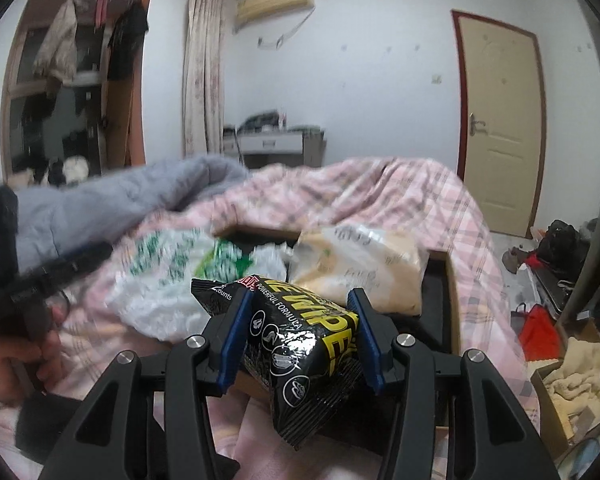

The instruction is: Organize soft objects

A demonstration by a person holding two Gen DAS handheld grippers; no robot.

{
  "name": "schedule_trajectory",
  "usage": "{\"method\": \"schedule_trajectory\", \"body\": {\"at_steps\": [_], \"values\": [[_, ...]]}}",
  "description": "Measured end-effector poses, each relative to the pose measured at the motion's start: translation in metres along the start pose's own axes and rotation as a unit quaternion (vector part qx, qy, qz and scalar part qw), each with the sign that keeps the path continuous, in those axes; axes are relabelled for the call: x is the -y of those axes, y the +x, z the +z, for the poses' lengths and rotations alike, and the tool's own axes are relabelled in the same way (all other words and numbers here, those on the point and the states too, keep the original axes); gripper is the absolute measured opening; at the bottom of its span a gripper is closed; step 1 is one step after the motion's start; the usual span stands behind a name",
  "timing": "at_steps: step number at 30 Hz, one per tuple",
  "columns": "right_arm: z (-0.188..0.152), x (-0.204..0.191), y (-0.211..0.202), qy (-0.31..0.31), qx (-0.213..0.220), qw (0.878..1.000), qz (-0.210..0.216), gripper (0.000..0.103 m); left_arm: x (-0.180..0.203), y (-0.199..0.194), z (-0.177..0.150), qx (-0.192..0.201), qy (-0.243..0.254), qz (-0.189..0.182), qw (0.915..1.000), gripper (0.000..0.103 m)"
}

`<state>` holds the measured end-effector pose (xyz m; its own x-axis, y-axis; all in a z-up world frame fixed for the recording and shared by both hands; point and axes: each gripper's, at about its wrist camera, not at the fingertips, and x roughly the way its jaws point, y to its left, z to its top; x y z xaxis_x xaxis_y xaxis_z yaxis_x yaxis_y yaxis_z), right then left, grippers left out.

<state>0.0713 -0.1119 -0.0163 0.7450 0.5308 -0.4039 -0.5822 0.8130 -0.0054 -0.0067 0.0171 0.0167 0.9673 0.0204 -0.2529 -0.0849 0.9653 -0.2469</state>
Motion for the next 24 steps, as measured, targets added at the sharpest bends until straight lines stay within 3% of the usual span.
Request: {"method": "schedule_trajectory", "body": {"at_steps": [8,11,13,15,19,24], "values": [[-0.004,-0.005,0.010,-0.027,-0.045,0.998,-0.026,0.052,0.000,0.000,0.000,0.000,0.000,0.000,1.0000,0.103],[-0.006,-0.011,0.010,-0.048,-0.056,0.996,-0.042,0.064,0.000,0.000,0.000,0.000,0.000,0.000,1.0000,0.103],[-0.008,-0.015,0.011,-0.063,-0.064,0.995,-0.048,0.081,0.000,0.000,0.000,0.000,0.000,0.000,1.0000,0.103],[-0.009,-0.020,0.011,-0.078,-0.070,0.993,-0.050,0.088,0.000,0.000,0.000,0.000,0.000,0.000,1.0000,0.103],[-0.010,-0.025,0.004,-0.100,-0.057,0.991,-0.064,0.101,0.000,0.000,0.000,0.000,0.000,0.000,1.0000,0.103],[-0.009,-0.025,0.000,-0.102,-0.045,0.992,-0.066,0.102,0.000,0.000,0.000,-0.001,0.000,0.000,1.0000,0.103]]}}
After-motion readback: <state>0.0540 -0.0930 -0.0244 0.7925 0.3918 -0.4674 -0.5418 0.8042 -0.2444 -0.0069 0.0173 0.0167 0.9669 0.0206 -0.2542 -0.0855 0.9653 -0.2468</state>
